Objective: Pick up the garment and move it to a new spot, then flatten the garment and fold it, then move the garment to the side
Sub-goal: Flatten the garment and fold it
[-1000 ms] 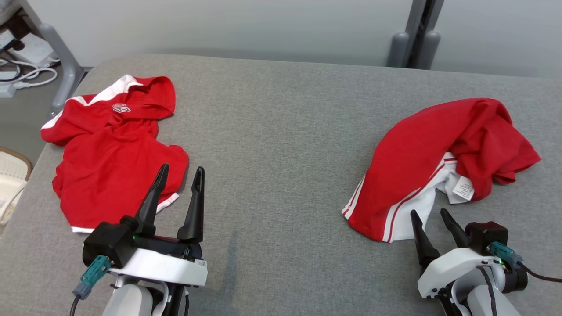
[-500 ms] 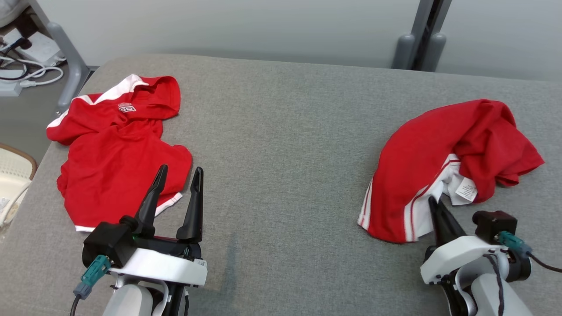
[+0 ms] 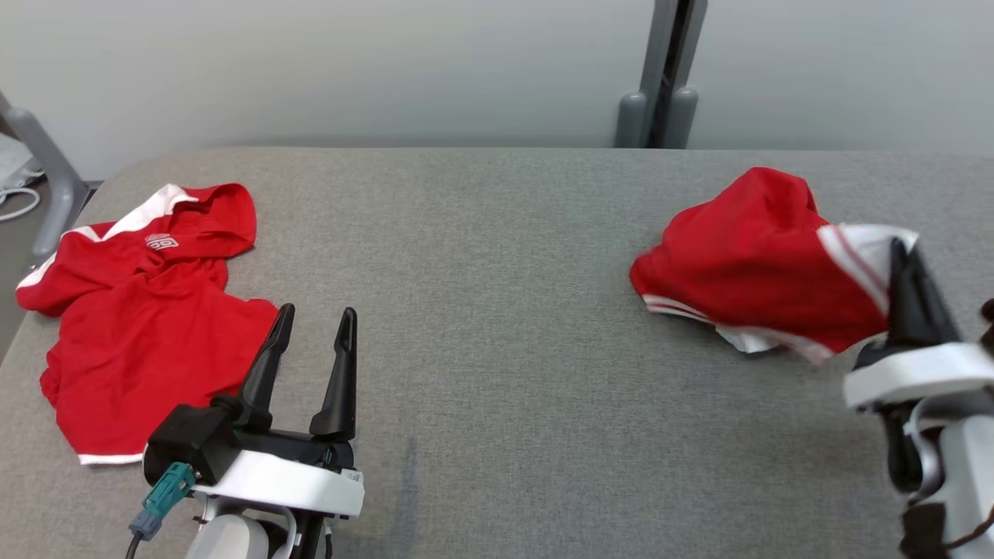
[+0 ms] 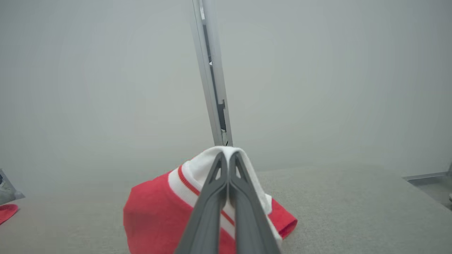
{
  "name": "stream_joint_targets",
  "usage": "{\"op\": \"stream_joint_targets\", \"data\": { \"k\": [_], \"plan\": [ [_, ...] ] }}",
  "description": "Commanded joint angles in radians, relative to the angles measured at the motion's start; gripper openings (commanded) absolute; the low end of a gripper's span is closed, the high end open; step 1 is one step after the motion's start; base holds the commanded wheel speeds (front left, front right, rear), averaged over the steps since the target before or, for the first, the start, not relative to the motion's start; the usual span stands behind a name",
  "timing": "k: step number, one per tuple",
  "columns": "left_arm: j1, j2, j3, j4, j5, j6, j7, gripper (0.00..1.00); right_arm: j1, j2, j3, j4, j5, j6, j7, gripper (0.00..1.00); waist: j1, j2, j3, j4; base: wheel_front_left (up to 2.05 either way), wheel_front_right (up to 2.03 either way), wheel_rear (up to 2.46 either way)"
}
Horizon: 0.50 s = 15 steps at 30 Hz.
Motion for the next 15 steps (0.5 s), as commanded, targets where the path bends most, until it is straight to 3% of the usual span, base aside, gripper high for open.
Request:
{"op": "stream_joint_targets", "data": {
  "k": [1,9,15],
  "plan": [
    [0.001,0.003,0.000,-0.002,0.001,-0.002,-0.003,1.00,-0.027,-0.019,-0.011,-0.012,-0.009,0.000,-0.003,0.00,0.0000,0.0000,-0.008,-0.009,0.00,0.00,0.00],
    [0.016,0.004,-0.020,-0.002,-0.017,0.006,-0.003,1.00,-0.224,-0.144,-0.072,-0.095,-0.069,0.000,0.051,0.00,0.0000,0.0000,-0.026,-0.004,0.00,0.00,0.00],
    [0.029,0.003,-0.030,-0.004,-0.035,0.014,-0.003,1.00,-0.375,-0.191,-0.050,-0.164,-0.116,0.000,0.101,0.00,0.0000,0.0000,-0.042,0.029,0.00,0.00,0.00]
  ]
}}
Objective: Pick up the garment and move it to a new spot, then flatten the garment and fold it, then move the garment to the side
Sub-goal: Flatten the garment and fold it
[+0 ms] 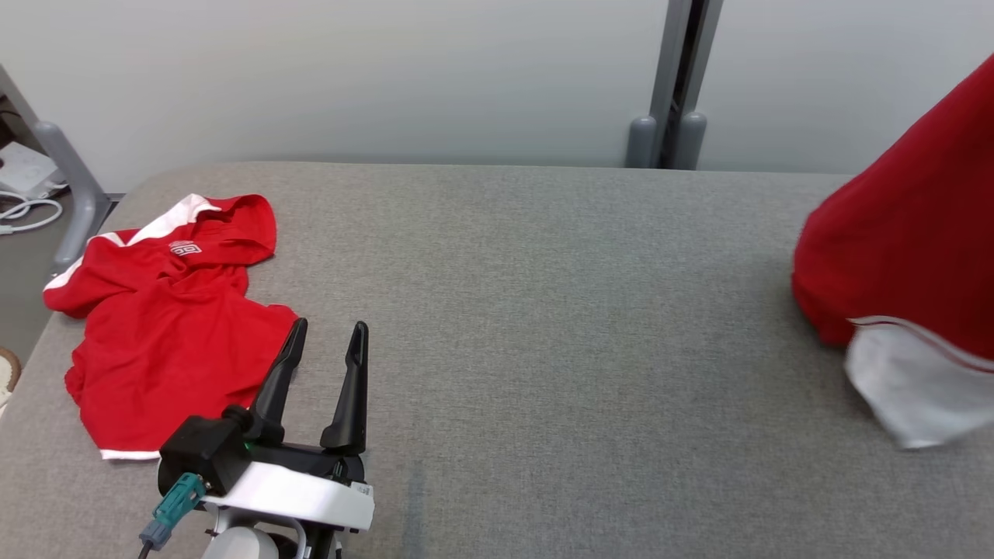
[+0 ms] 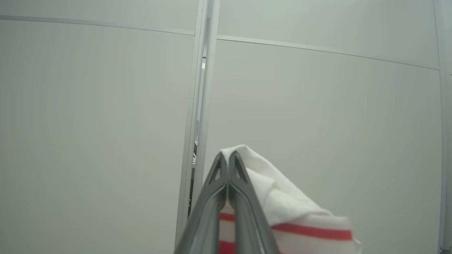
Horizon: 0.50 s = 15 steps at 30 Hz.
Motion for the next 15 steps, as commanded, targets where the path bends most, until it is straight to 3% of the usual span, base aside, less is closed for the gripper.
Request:
{"op": "stream_joint_targets", "data": {
  "k": [1,8,15],
  "plan": [
    [0.009,0.003,-0.001,-0.004,-0.006,0.005,-0.003,1.00,-0.025,-0.006,0.015,-0.012,-0.014,0.000,0.010,0.00,0.0000,0.0000,-0.005,0.014,0.00,0.00,0.00],
    [0.010,0.003,-0.017,-0.002,-0.007,0.005,-0.003,1.00,-0.080,0.007,0.237,0.068,-0.020,0.000,0.116,0.00,0.0000,0.0000,-0.001,0.061,0.00,0.00,0.00],
    [-0.010,0.003,-0.040,0.002,-0.020,0.007,-0.003,1.00,-0.066,0.077,0.379,0.223,0.034,0.000,0.106,0.00,0.0000,0.0000,0.017,0.115,0.00,0.00,0.00]
  ]
}}
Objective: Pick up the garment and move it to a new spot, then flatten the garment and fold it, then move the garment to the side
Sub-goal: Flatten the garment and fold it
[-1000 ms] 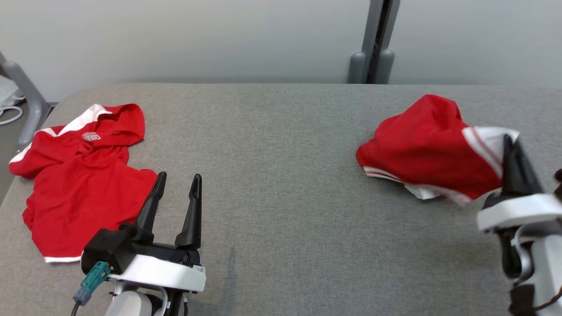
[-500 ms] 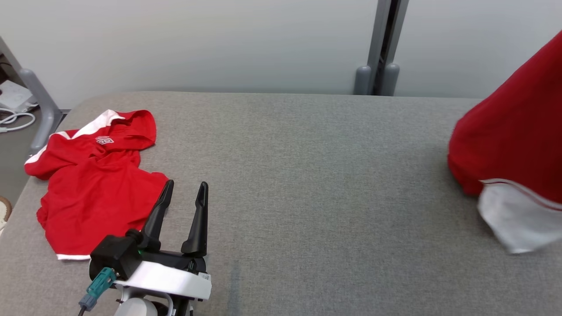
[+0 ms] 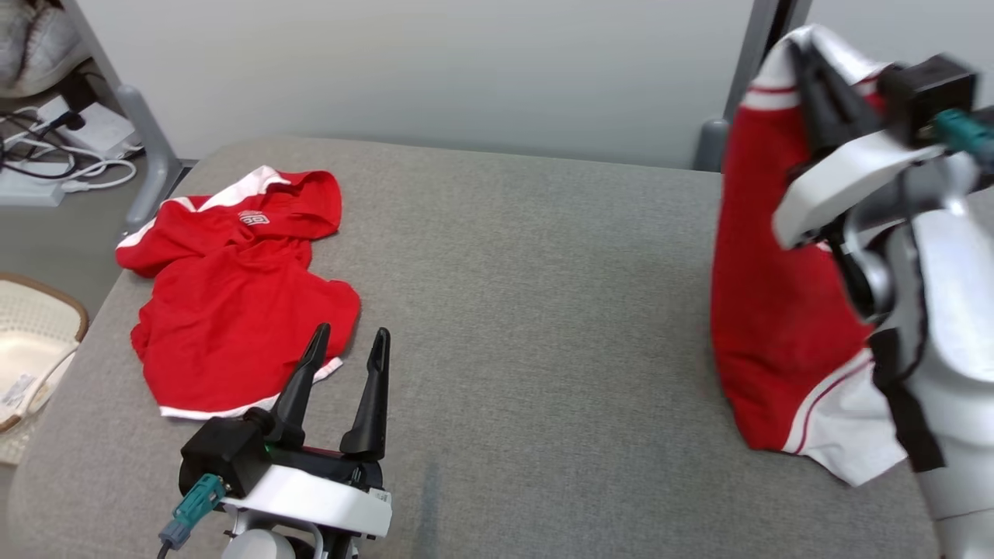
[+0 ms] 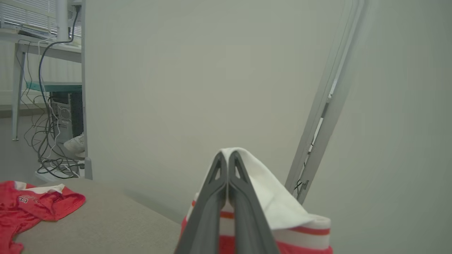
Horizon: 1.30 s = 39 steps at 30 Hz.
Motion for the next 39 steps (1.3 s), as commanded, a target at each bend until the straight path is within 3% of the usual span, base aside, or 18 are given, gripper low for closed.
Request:
{"op": "stream_joint_targets", "data": {
  "k": [1,9,10,11,12,18,22,31,39],
  "plan": [
    [-0.014,0.004,0.000,0.002,-0.005,0.003,-0.003,1.00,0.008,0.019,0.023,0.031,0.015,0.000,-0.014,0.00,0.0000,0.0000,0.012,0.024,0.00,0.00,0.00],
    [-0.024,0.003,-0.028,0.009,-0.020,0.007,-0.003,1.00,-0.027,0.126,0.162,0.250,0.083,0.000,-0.055,0.01,0.0000,0.0000,0.035,0.092,0.00,0.00,0.00],
    [-0.026,0.004,-0.034,0.010,-0.022,0.008,-0.003,1.00,-0.034,0.132,0.174,0.274,0.087,0.000,-0.063,0.20,0.0000,0.0000,0.036,0.102,0.00,0.00,0.00],
    [-0.027,0.004,-0.040,0.011,-0.025,0.007,-0.003,1.00,-0.044,0.137,0.188,0.296,0.081,0.000,-0.076,0.67,0.0000,0.0000,0.038,0.110,0.00,0.00,0.00],
    [-0.029,0.003,-0.047,0.012,-0.028,0.009,-0.003,1.00,-0.048,0.141,0.197,0.327,0.092,0.000,-0.070,1.00,0.0000,0.0000,0.039,0.118,0.00,0.00,0.00],
    [-0.016,0.004,-0.058,0.017,-0.038,0.018,-0.003,1.00,-0.073,0.145,0.365,0.369,0.184,0.000,-0.076,1.00,0.0000,0.0000,0.031,0.140,0.00,0.00,0.00],
    [-0.004,0.003,-0.047,0.018,-0.033,0.023,-0.003,1.00,-0.087,0.143,0.409,0.394,0.229,0.000,-0.101,1.00,0.0000,0.0000,0.015,0.123,0.00,0.00,0.00],
    [-0.002,0.003,-0.013,-0.007,-0.023,0.020,-0.003,1.00,-0.072,0.119,0.347,0.418,0.232,0.000,-0.201,1.00,0.0000,0.0000,-0.006,0.016,0.00,0.00,0.00],
    [-0.003,0.004,0.016,-0.031,-0.021,0.022,-0.003,1.00,0.081,0.038,0.197,0.240,0.198,0.000,-0.214,1.00,0.0000,0.0000,-0.010,-0.099,0.00,0.00,0.00]
  ]
}}
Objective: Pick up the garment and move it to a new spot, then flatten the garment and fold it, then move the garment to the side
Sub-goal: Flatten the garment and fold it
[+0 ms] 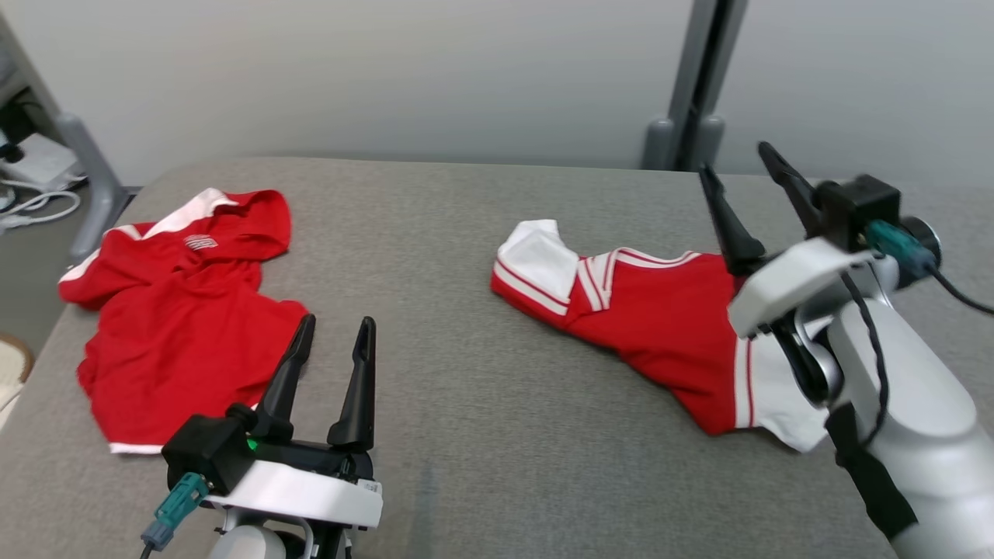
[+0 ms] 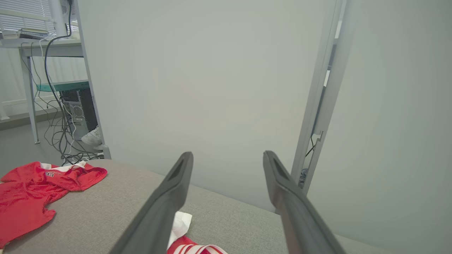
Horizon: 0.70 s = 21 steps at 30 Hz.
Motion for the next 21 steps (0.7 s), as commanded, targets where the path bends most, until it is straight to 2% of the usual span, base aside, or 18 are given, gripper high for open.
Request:
{"op": "stream_joint_targets", "data": {
  "k": [1,4,11,18,21],
  "plan": [
    [-0.003,0.004,0.010,-0.008,0.005,0.004,-0.003,1.00,0.065,-0.015,-0.032,-0.048,-0.022,0.000,-0.003,1.00,0.0000,0.0000,-0.001,-0.048,0.00,0.00,0.00],
    [-0.001,0.004,0.014,-0.013,0.005,0.005,-0.003,1.00,0.128,-0.027,-0.079,-0.107,-0.042,0.000,-0.003,1.00,0.0000,0.0000,0.002,-0.069,0.00,0.00,0.00],
    [0.006,0.004,0.028,-0.014,0.014,-0.004,-0.003,1.00,0.360,-0.015,-0.293,-0.245,-0.098,0.000,-0.003,1.00,0.0000,0.0000,0.020,-0.117,0.00,0.00,0.00],
    [0.010,0.004,0.034,-0.003,0.021,-0.013,-0.003,1.00,0.452,0.019,-0.391,-0.263,-0.119,0.000,-0.004,1.00,0.0000,0.0000,0.025,-0.125,0.00,0.00,0.00],
    [0.002,0.004,0.031,-0.001,0.024,-0.018,-0.003,1.00,0.460,0.025,-0.418,-0.245,-0.095,0.000,-0.004,1.00,0.0000,0.0000,0.031,-0.121,0.00,0.00,0.00]
  ]
}}
